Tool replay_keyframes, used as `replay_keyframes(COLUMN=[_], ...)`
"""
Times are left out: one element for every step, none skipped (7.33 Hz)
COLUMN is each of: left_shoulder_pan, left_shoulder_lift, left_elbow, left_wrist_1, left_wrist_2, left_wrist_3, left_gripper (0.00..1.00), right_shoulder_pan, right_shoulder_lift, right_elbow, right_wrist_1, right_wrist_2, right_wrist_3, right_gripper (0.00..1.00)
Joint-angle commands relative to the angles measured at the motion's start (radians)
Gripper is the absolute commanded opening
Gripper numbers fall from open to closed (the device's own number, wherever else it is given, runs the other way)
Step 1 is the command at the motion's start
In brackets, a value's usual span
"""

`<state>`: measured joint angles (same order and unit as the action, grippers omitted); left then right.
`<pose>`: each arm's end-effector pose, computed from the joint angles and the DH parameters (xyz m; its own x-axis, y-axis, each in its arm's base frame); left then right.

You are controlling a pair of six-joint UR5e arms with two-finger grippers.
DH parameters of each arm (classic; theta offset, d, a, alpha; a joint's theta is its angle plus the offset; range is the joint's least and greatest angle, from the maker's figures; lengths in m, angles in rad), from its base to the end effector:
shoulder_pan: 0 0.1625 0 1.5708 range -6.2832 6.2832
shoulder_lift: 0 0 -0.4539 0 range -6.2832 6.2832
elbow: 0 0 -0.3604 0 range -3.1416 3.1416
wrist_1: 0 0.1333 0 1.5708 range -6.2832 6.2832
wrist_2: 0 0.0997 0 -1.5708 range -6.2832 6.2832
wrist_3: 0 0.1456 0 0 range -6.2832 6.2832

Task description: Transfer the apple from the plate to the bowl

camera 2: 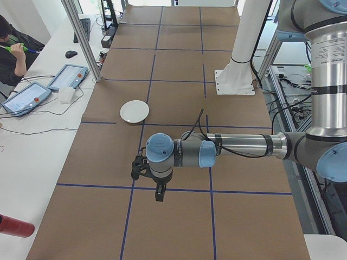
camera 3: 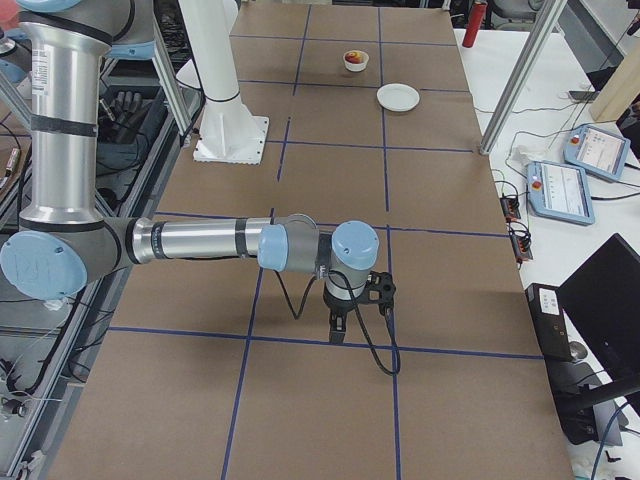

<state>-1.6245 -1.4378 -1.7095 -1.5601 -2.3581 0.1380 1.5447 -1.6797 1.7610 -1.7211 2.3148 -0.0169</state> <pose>-0.0515 -0.3972 0.7136 0.7052 0.0963 -0.7024 -0.0438 0.9947 0.0925 0.0242 -0.4027 0.6982 0.7362 0.0106 0.6767 0.0385 0.9976 -0.0575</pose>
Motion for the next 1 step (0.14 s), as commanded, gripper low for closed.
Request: replay_keyframes(left_shoulder_pan=[0.000], left_shoulder_lift=[0.000], left_elbow=[-0.007], left_wrist_1=[0.000], left_wrist_2=[-0.001], left_wrist_3=[0.000], left_gripper=[1.00], right_shoulder_pan=[0.000], right_shoulder_lift=[0.000], right_elbow=[0.000], right_wrist_1=[-0.002], right_wrist_2=[0.000], right_wrist_3=[0.000], right_gripper=[1.00])
